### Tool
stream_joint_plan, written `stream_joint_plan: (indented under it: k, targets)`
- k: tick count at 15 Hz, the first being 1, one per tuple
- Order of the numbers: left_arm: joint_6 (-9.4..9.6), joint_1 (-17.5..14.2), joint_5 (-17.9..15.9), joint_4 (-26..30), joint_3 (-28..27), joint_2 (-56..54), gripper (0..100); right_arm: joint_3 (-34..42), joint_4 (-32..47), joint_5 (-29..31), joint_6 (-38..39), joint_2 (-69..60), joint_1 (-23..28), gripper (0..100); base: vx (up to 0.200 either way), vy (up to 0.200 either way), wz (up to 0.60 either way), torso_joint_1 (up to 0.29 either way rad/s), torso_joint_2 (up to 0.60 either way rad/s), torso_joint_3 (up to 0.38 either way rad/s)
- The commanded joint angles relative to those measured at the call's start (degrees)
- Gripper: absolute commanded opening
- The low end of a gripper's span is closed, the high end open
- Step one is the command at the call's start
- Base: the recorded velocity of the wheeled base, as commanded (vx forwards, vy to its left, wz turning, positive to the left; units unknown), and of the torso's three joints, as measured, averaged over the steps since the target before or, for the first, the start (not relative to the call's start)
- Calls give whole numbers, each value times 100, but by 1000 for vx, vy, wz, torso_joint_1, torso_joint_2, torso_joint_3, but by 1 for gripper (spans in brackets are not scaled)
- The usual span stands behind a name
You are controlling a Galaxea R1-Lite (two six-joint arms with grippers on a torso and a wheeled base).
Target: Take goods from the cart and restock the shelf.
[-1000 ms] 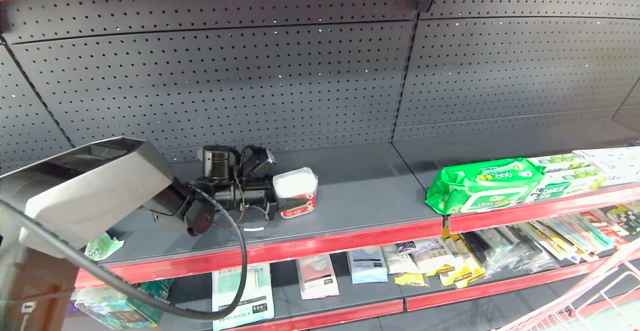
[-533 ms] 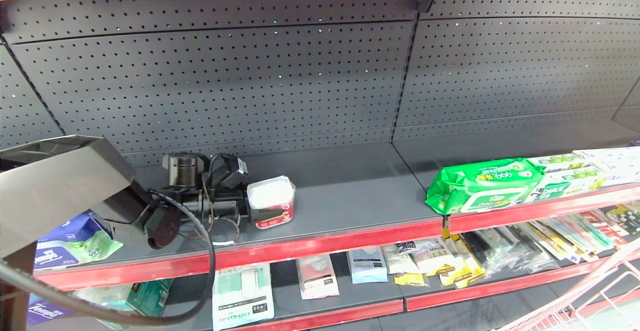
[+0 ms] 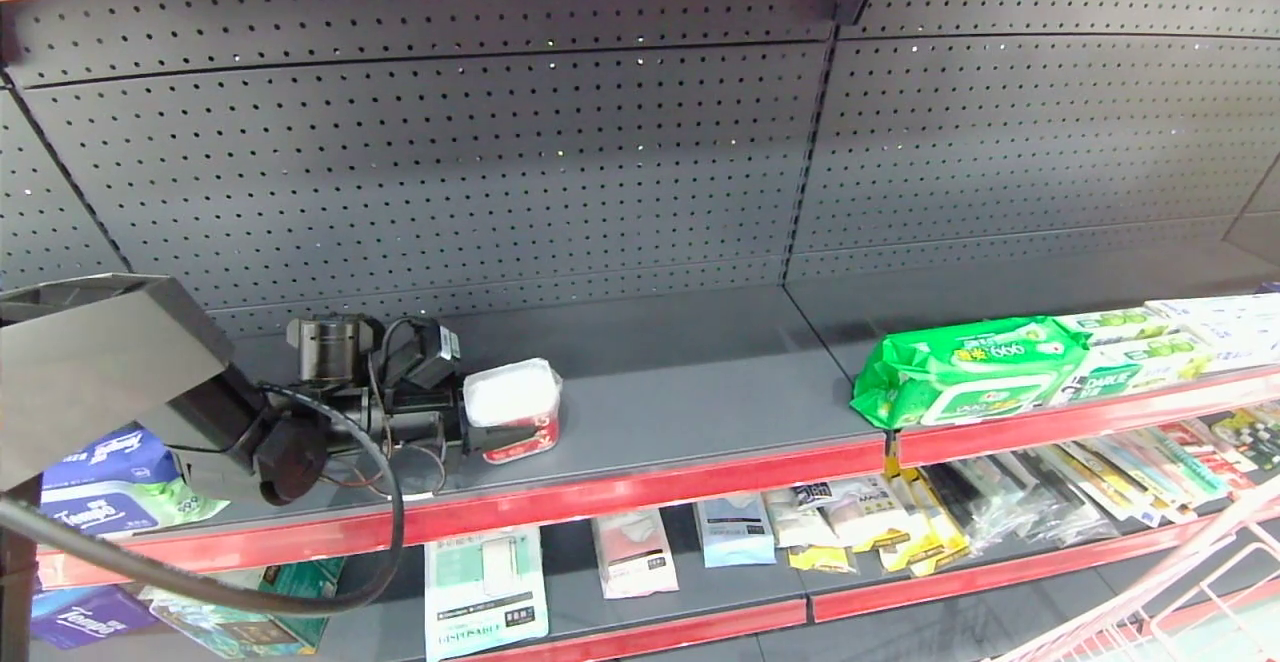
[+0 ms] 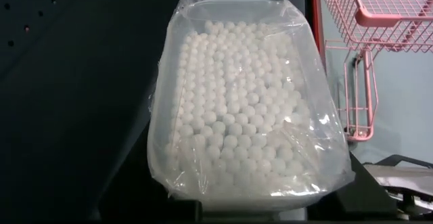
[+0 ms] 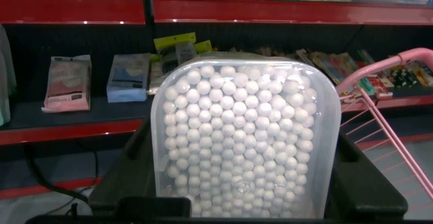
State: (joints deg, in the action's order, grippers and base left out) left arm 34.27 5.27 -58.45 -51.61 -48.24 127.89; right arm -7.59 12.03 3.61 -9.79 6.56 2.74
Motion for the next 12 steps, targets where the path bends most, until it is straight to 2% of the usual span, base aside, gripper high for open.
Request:
stream_joint_plan:
  k: [1,4,8,12]
  targets:
    - [19,-43,-26,2,104,-1,0,4,1,0,3,12,-2,0,0,0,0,0,0,0]
    - [133,-70,-52,2,236,8,0,4,1,0,3,12,-2,0,0,0,0,0,0,0]
    - [238,-122,-325,-6,438,8,0,4,1,0,3,12,-2,0,0,0,0,0,0,0]
    - [247,-131,-456,-6,464,8,0,4,1,0,3,12,-2,0,0,0,0,0,0,0]
